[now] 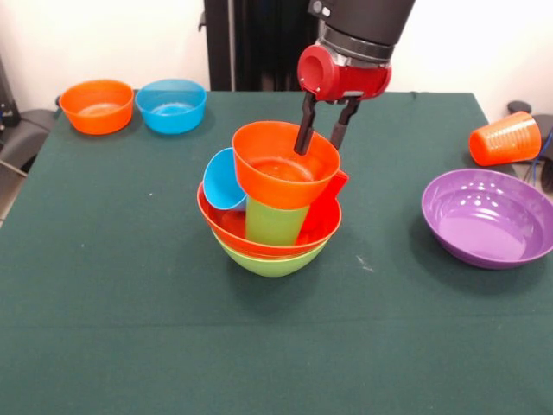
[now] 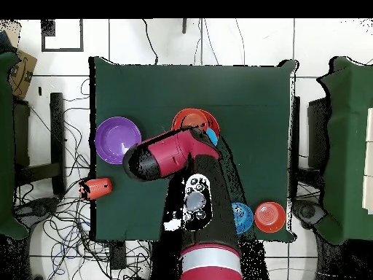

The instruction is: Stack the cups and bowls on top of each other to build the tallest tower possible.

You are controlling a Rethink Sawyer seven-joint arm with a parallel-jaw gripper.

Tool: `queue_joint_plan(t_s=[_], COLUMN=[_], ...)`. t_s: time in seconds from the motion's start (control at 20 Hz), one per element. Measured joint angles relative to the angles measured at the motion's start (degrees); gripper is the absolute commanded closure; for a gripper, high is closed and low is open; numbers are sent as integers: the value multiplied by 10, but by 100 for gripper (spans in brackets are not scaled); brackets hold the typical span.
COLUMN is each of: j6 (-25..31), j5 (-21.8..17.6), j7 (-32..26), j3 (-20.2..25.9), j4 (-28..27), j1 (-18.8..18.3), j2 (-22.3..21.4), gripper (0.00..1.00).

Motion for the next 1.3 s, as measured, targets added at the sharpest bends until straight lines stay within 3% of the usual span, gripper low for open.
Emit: queue_joint_plan(t_s=[0.8, 1.3], j6=[9, 80], j5=[25, 65], j7=[0, 0], j3=[-27, -32], j4=[0, 0], j1=[30, 50], j2=[-28, -71], gripper=[0, 0])
